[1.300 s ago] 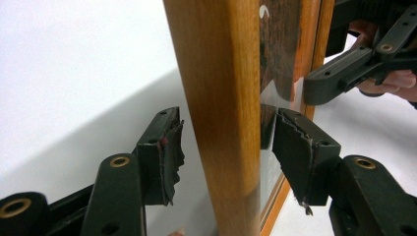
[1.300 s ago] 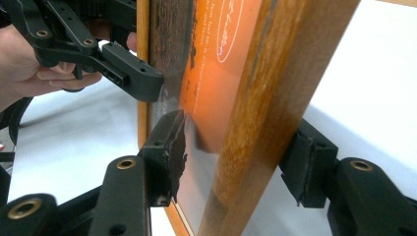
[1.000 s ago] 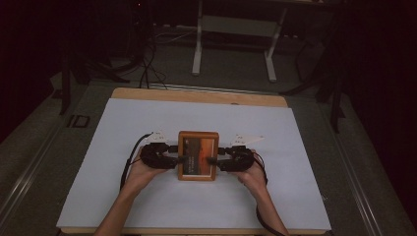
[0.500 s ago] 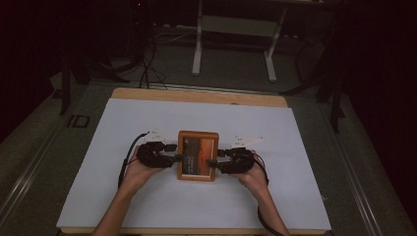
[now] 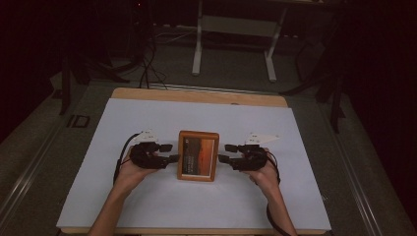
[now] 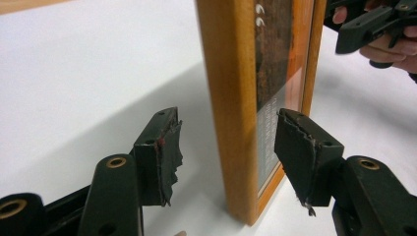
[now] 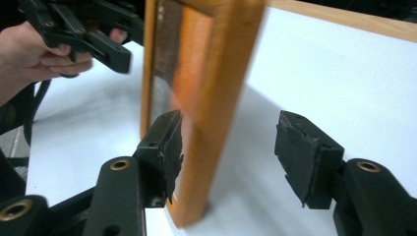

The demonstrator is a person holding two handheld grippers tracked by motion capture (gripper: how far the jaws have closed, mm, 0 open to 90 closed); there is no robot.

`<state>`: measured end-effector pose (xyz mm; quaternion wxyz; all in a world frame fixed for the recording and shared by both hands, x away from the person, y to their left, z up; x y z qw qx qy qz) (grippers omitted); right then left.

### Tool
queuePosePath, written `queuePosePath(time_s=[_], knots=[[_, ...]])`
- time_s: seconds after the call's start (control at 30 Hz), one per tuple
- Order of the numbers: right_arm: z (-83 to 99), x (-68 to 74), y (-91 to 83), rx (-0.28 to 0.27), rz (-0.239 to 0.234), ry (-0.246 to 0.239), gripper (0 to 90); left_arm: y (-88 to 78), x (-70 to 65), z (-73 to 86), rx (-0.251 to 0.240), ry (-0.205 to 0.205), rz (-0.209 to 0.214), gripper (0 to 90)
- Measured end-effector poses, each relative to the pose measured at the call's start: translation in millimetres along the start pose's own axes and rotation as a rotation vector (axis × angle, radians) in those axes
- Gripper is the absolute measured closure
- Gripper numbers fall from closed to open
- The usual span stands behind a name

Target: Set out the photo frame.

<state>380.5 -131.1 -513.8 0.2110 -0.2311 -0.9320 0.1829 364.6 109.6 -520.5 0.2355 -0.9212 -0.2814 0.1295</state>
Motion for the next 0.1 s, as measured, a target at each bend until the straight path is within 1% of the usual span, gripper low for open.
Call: queuePosePath(time_s=[0.03, 0.1], knots=[[0.1, -2.8, -3.8, -0.004, 0.010, 0.006, 42.5, -3.5, 3.3, 1.7, 0.001, -0.005, -0.014, 43.0], [1.5, -9.5, -11.3, -0.005, 0.029, 0.013, 42.0, -9.5, 12.3, 8.4, 0.021, -0.011, -0.067, 43.0]])
Point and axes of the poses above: each handheld gripper's, and its own axes: y roughly forward along the jaws, z roughly out of its underside, x roughly to its left, the point moved 8 cm from there along y, roughly forward along the jaws, and after that the axes turned 7 degrees about y, right-handed, at the moved point
